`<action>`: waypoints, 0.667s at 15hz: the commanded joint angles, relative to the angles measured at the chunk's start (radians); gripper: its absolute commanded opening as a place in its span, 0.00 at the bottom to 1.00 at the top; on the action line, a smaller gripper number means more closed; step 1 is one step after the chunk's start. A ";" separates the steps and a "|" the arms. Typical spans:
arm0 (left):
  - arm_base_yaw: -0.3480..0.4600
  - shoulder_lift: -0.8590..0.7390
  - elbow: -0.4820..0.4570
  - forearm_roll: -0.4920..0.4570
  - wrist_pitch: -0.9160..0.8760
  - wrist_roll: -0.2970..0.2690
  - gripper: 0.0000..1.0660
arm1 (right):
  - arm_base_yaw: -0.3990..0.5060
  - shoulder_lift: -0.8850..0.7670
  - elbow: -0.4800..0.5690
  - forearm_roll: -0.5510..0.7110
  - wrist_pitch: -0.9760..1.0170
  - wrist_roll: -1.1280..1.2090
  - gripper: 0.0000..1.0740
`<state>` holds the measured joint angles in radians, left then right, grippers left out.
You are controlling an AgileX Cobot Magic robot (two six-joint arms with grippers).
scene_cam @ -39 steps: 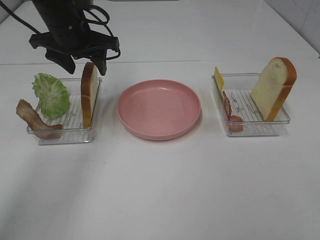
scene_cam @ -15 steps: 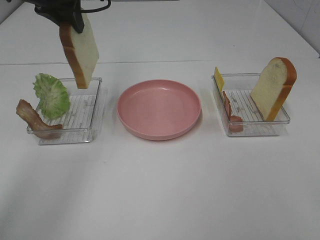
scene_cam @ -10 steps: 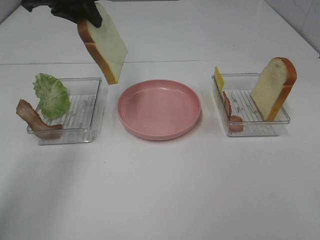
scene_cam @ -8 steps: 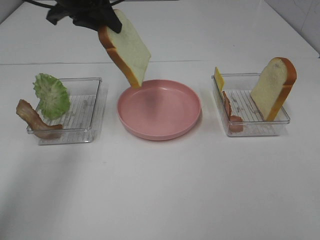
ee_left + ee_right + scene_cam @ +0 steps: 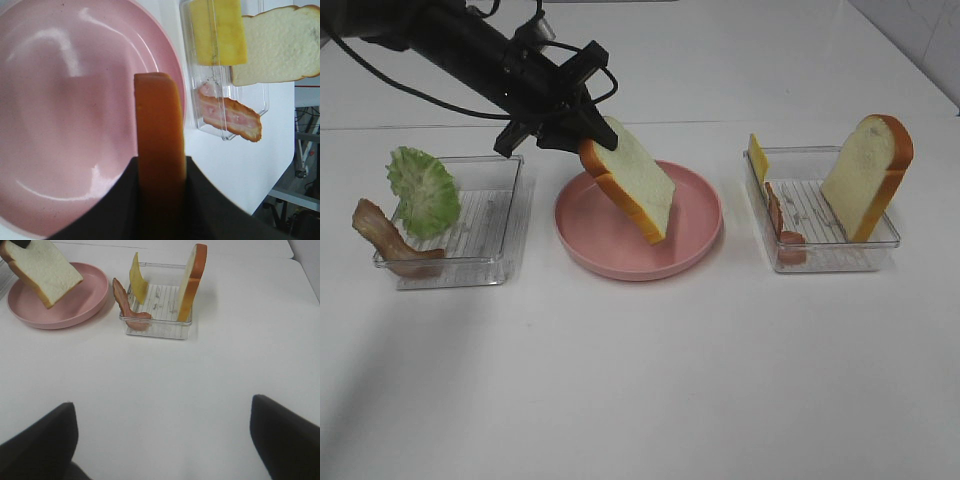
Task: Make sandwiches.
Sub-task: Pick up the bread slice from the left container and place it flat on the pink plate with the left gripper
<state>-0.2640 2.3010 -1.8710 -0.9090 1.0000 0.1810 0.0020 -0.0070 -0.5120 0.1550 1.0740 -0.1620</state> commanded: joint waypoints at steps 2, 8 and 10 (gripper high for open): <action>0.001 0.057 -0.002 -0.135 -0.073 0.074 0.00 | -0.002 -0.013 0.005 0.001 -0.007 -0.006 0.81; 0.000 0.121 -0.002 -0.232 -0.077 0.135 0.00 | -0.002 -0.013 0.005 0.001 -0.007 -0.006 0.81; 0.000 0.121 -0.002 -0.227 -0.079 0.135 0.00 | -0.002 -0.013 0.005 0.001 -0.007 -0.006 0.81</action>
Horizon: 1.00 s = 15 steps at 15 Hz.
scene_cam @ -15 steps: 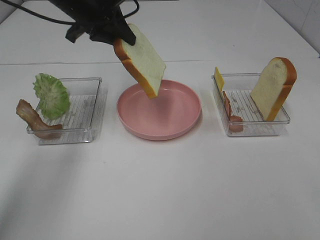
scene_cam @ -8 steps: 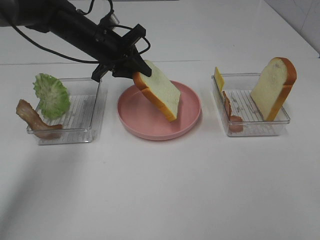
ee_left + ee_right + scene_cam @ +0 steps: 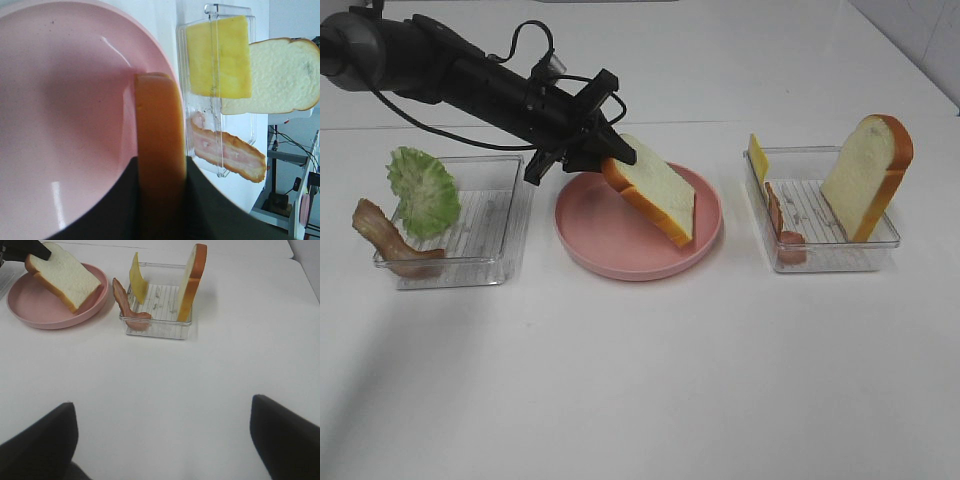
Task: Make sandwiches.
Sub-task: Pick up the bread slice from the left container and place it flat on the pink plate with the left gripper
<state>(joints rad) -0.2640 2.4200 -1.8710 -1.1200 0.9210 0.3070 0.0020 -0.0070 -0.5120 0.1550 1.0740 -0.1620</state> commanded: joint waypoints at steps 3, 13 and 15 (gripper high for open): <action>0.000 0.002 -0.002 0.001 0.001 0.008 0.22 | -0.002 -0.013 0.005 0.001 -0.007 -0.006 0.81; -0.030 -0.067 -0.015 0.255 -0.005 0.002 0.64 | -0.002 -0.013 0.005 0.001 -0.007 -0.006 0.81; -0.060 -0.075 -0.015 0.345 -0.035 -0.051 0.64 | -0.002 -0.012 0.005 0.001 -0.007 -0.006 0.81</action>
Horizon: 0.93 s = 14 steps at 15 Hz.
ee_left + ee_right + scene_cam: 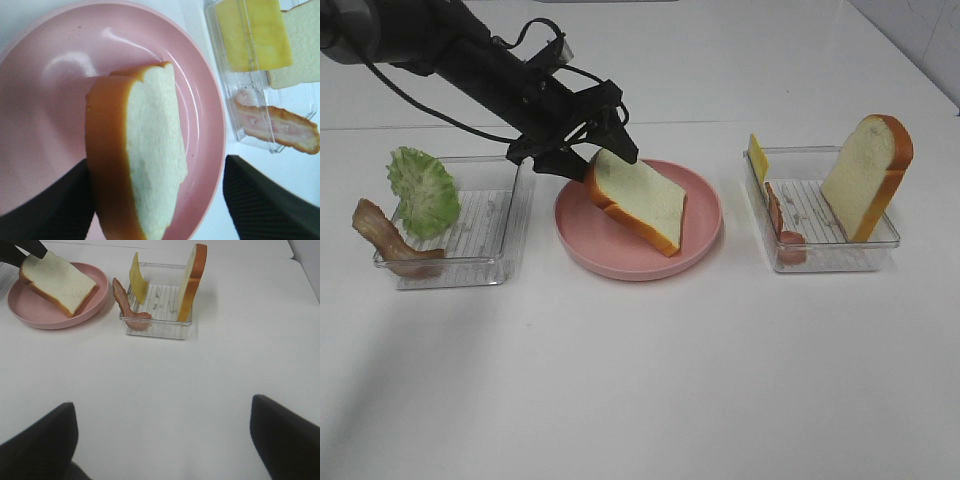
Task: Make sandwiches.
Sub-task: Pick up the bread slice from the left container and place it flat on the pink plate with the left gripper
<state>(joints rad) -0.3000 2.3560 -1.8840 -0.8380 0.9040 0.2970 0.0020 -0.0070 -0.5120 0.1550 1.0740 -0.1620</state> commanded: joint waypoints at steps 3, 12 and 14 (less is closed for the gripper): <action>-0.075 -0.017 -0.002 0.241 -0.053 -0.157 0.64 | -0.002 -0.012 0.005 0.001 -0.007 -0.006 0.81; -0.126 -0.103 -0.107 0.637 0.067 -0.437 0.68 | -0.002 -0.012 0.005 0.001 -0.007 -0.006 0.81; -0.122 -0.113 -0.185 0.691 0.164 -0.464 0.68 | -0.002 -0.012 0.005 0.001 -0.007 -0.006 0.81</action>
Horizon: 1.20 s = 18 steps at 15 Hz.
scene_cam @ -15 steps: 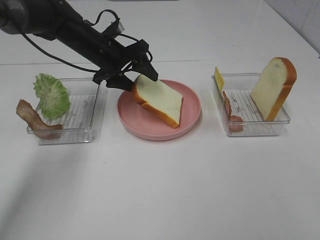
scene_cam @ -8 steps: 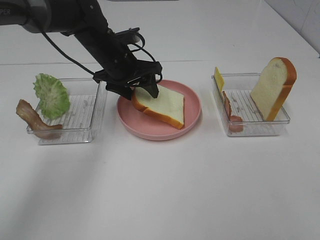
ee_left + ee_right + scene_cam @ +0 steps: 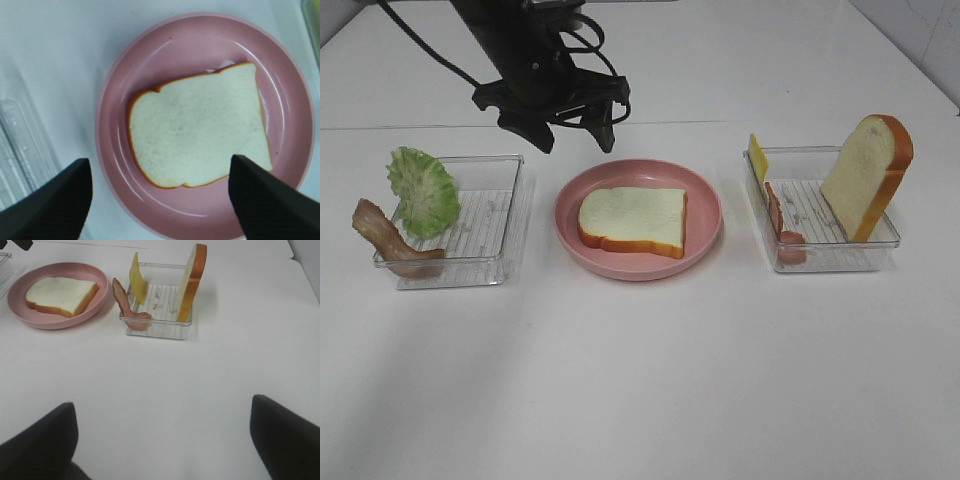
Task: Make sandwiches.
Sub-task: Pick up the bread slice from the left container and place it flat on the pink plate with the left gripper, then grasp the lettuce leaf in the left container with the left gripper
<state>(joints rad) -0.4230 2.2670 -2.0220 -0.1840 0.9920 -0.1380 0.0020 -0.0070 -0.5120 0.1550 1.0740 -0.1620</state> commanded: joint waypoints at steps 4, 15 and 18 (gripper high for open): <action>0.048 -0.031 -0.165 0.184 0.290 -0.072 0.68 | -0.002 -0.012 0.005 0.001 -0.007 -0.006 0.81; 0.278 -0.060 -0.077 0.208 0.290 -0.066 0.68 | -0.002 -0.012 0.005 0.001 -0.007 -0.006 0.81; 0.318 -0.058 -0.018 0.232 0.281 -0.066 0.68 | -0.002 -0.012 0.005 0.001 -0.007 -0.006 0.81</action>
<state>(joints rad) -0.1070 2.2110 -2.0440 0.0430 1.2180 -0.2010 0.0020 -0.0070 -0.5120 0.1550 1.0740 -0.1620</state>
